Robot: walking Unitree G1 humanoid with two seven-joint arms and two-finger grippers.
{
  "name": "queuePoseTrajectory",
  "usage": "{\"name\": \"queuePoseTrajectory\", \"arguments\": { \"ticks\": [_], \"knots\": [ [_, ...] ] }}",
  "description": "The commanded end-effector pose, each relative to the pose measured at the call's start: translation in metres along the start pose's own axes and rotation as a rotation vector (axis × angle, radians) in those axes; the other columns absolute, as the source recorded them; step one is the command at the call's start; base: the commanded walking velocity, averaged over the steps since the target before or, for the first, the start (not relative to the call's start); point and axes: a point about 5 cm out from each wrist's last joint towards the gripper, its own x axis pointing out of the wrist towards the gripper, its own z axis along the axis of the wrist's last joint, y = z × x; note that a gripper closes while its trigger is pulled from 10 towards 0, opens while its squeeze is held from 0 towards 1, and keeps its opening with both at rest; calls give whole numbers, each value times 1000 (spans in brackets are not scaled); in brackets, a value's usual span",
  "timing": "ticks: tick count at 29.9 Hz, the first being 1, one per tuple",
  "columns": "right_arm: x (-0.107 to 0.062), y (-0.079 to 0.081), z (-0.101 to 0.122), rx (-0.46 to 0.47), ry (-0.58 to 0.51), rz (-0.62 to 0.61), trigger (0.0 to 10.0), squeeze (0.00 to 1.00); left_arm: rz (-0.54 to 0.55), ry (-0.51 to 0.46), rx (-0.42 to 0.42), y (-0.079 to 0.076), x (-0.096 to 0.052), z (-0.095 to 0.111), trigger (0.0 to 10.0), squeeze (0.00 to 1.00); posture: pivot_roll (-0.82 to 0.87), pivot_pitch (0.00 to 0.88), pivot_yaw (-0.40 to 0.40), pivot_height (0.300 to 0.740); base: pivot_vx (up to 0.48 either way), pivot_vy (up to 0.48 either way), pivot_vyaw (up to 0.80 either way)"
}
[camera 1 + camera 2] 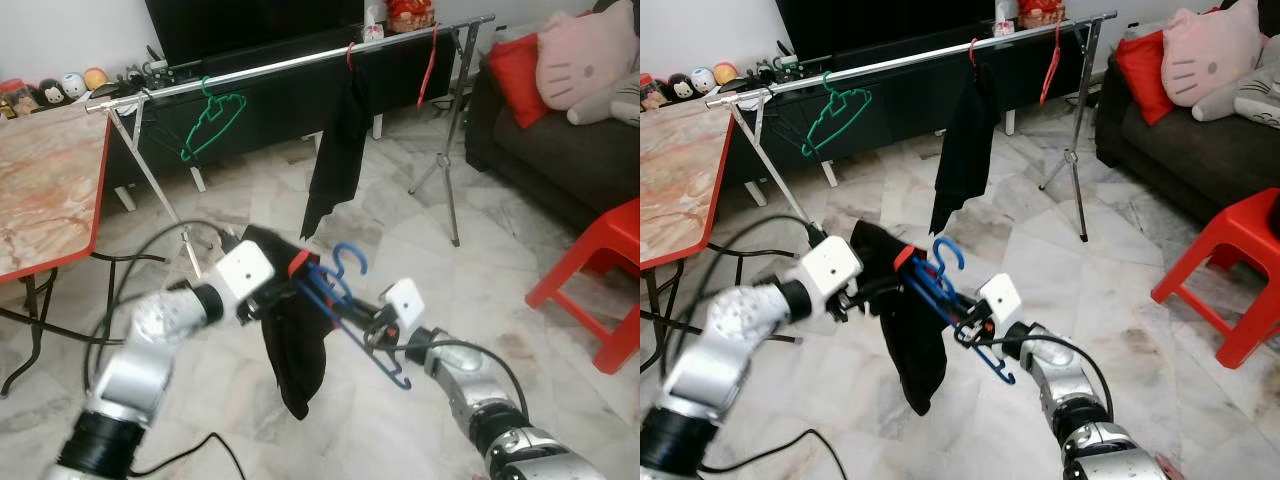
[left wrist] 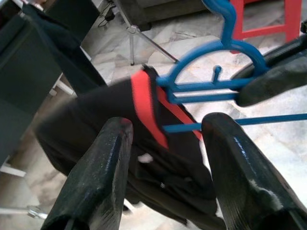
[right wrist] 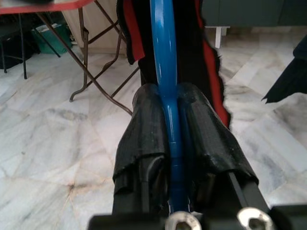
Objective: Hang hanger
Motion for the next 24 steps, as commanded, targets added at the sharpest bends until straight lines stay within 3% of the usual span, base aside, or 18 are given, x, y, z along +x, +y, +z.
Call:
{"name": "queuePoseTrajectory", "arguments": {
  "ticks": [1,6,7,9,18,24],
  "knots": [
    [11,2,18,-32,-62,25,0,0,96,-2,-3,5,1,4,10000,0,-64,0,85,740,0,0,0],
    [12,3,19,-32,-65,26,0,0,147,-5,-18,3,4,4,10000,0,-64,0,85,740,0,0,0],
    [16,6,23,-37,-86,55,0,0,298,18,-69,6,13,6,10000,0,-69,0,79,740,0,0,0],
    [17,8,25,-36,-96,68,0,0,355,31,-100,6,19,7,10000,0,-69,0,79,740,0,0,0],
    [17,8,25,-32,-97,72,0,0,345,92,-133,-6,26,0,10000,0,-77,0,77,740,0,0,0],
    [16,6,24,-36,-85,63,0,0,280,105,-122,-15,26,0,10000,0,-81,0,76,740,0,0,0]
  ]
}}
